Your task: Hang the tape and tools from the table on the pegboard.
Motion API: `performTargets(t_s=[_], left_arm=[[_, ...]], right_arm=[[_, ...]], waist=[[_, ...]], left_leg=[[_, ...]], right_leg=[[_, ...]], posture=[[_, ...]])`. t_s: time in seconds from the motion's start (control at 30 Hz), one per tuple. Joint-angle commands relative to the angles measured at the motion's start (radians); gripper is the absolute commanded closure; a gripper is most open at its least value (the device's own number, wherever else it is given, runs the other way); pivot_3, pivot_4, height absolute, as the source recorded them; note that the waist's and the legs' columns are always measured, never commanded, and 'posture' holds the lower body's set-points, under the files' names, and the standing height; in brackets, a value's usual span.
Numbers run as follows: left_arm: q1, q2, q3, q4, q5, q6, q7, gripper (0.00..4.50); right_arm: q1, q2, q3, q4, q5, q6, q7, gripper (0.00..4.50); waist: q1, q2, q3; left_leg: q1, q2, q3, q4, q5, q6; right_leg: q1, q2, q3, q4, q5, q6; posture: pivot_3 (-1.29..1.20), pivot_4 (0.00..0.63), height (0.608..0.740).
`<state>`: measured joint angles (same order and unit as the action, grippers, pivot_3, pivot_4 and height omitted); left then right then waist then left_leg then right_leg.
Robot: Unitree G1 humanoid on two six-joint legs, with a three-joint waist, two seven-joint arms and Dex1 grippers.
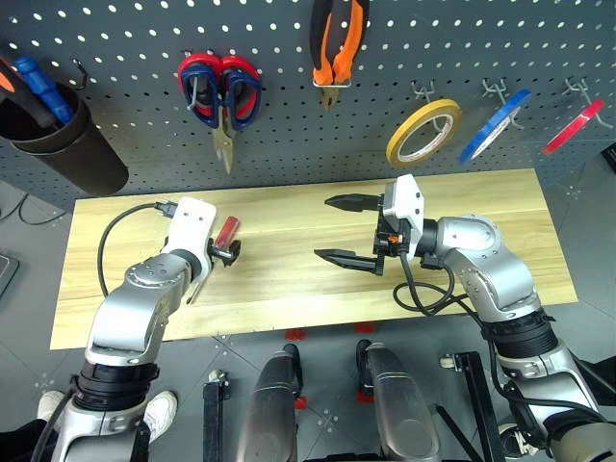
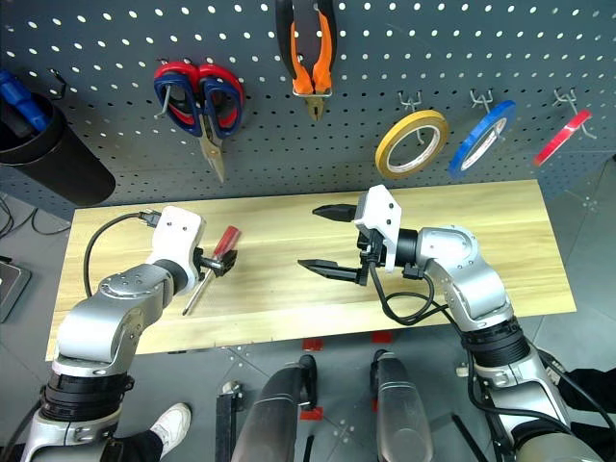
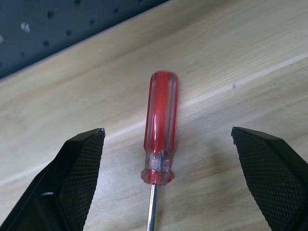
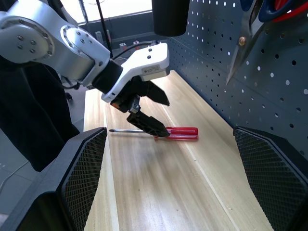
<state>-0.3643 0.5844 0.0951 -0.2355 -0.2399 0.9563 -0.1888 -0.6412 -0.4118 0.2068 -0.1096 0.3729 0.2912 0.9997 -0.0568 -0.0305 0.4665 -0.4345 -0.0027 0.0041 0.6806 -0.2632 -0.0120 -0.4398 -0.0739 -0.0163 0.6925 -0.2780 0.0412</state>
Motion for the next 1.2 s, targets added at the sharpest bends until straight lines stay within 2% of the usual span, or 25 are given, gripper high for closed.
performTargets(t_s=[0.03, 0.23, 0.4, 0.83, 0.93, 1.2], left_arm=[[-0.006, 0.005, 0.037, 0.064, 0.018, -0.089, -0.029, 0.04], [-0.065, 0.035, 0.016, 0.251, 0.053, -0.235, -0.109, 0.04], [-0.142, 0.019, -0.008, 0.425, 0.067, -0.321, -0.175, 0.04], [-0.213, 0.041, -0.055, 0.496, 0.071, -0.199, -0.305, 0.04], [-0.217, 0.048, -0.061, 0.503, 0.080, -0.200, -0.322, 0.60], [-0.232, 0.044, -0.065, 0.534, 0.094, -0.217, -0.349, 2.98]], right_arm=[[0.007, -0.001, -0.017, -0.028, 0.006, -0.003, -0.003, 0.00], [0.006, -0.002, -0.018, -0.030, 0.008, 0.003, -0.006, 0.00], [0.012, -0.001, -0.017, -0.040, 0.010, 0.011, -0.011, 0.00], [0.011, 0.002, -0.016, -0.043, 0.013, 0.014, -0.016, 0.00], [0.008, 0.004, -0.015, -0.039, 0.011, 0.012, -0.016, 0.00], [0.010, -0.001, -0.018, -0.041, 0.011, 0.011, -0.015, 0.00]], waist=[[0.000, 0.000, 0.000], [0.000, 0.000, 0.000], [0.000, 0.000, 0.000], [-0.001, 0.000, 0.000], [-0.001, 0.000, 0.000], [-0.001, 0.000, 0.000]], left_leg=[[0.000, 0.000, 0.000, 0.000, 0.000, 0.000], [0.000, 0.000, 0.000, 0.000, 0.000, 0.000], [0.000, 0.000, 0.000, 0.000, 0.000, 0.000], [0.000, 0.000, 0.001, 0.001, 0.000, 0.000], [0.000, 0.000, 0.001, 0.001, 0.000, 0.000], [0.000, 0.000, 0.001, 0.001, 0.000, 0.000]], right_leg=[[0.000, 0.000, 0.000, 0.000, 0.000, 0.000], [0.000, 0.000, 0.000, -0.001, 0.000, 0.000], [0.000, 0.000, -0.001, 0.000, 0.000, 0.000], [-0.001, 0.000, 0.000, 0.001, 0.000, 0.000], [-0.001, 0.000, 0.000, 0.001, 0.000, 0.000], [-0.001, 0.000, 0.000, 0.001, 0.000, 0.000]], posture=[[-0.11, 0.462, 0.740], [-0.12, 0.467, 0.740], [-0.12, 0.472, 0.740], [-0.12, 0.469, 0.740], [-0.12, 0.467, 0.740], [-0.13, 0.464, 0.740]])
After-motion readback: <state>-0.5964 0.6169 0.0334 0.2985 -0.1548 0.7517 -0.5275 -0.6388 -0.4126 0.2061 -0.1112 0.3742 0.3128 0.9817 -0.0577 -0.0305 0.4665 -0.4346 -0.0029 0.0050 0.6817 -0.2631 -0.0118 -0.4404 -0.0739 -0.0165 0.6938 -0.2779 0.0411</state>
